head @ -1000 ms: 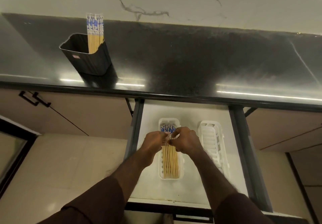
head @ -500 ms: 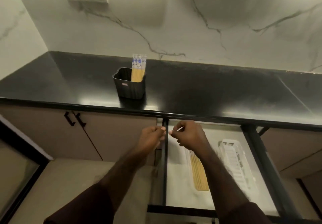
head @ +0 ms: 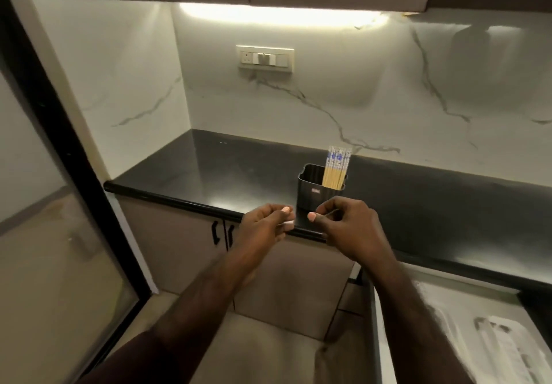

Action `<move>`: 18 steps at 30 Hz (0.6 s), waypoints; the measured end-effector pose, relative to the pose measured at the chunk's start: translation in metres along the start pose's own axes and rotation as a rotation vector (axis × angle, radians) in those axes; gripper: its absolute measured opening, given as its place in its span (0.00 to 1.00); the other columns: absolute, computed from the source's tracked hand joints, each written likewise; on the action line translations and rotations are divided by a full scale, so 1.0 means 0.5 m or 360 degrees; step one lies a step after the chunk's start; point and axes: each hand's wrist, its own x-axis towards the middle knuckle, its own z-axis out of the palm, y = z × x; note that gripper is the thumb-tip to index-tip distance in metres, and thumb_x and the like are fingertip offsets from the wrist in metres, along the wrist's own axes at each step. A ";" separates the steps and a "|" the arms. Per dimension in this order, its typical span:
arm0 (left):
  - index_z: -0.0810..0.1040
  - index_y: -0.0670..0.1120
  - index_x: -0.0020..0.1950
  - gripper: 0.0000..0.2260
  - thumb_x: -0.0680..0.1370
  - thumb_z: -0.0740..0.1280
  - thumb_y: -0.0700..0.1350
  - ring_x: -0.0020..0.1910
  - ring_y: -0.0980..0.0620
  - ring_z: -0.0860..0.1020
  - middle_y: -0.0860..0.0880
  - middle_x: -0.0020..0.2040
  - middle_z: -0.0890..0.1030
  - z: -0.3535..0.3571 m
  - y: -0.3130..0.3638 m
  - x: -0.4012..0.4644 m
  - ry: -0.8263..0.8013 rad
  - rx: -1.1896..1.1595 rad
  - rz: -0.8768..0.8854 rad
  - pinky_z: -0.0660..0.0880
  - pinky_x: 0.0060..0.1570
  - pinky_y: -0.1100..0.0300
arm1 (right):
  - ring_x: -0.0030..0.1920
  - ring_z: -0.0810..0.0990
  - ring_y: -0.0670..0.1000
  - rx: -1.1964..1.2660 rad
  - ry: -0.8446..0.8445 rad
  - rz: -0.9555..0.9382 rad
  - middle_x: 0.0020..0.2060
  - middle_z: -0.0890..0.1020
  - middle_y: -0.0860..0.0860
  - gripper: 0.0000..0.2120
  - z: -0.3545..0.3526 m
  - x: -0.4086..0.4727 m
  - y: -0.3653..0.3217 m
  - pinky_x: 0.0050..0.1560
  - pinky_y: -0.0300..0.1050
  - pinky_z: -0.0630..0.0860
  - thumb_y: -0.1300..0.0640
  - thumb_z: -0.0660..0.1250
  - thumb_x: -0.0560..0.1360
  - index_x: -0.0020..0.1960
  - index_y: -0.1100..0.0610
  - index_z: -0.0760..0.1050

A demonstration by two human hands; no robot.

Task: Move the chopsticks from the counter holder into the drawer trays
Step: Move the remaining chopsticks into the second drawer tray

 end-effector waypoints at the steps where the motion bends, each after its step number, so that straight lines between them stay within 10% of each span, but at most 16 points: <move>1: 0.81 0.46 0.55 0.08 0.79 0.65 0.44 0.55 0.50 0.82 0.46 0.53 0.85 -0.017 0.002 0.005 0.0011 -0.0007 -0.0008 0.76 0.59 0.54 | 0.41 0.83 0.46 0.0002 0.0008 0.0005 0.39 0.83 0.47 0.08 0.009 0.013 -0.005 0.48 0.50 0.83 0.48 0.72 0.74 0.48 0.51 0.80; 18: 0.81 0.45 0.54 0.06 0.79 0.65 0.42 0.54 0.47 0.83 0.44 0.52 0.85 -0.013 0.021 0.411 -0.0118 -0.0001 -0.0084 0.76 0.61 0.52 | 0.43 0.83 0.47 0.0082 0.0085 0.0287 0.39 0.82 0.47 0.06 0.068 0.355 0.087 0.48 0.51 0.83 0.47 0.73 0.73 0.46 0.46 0.78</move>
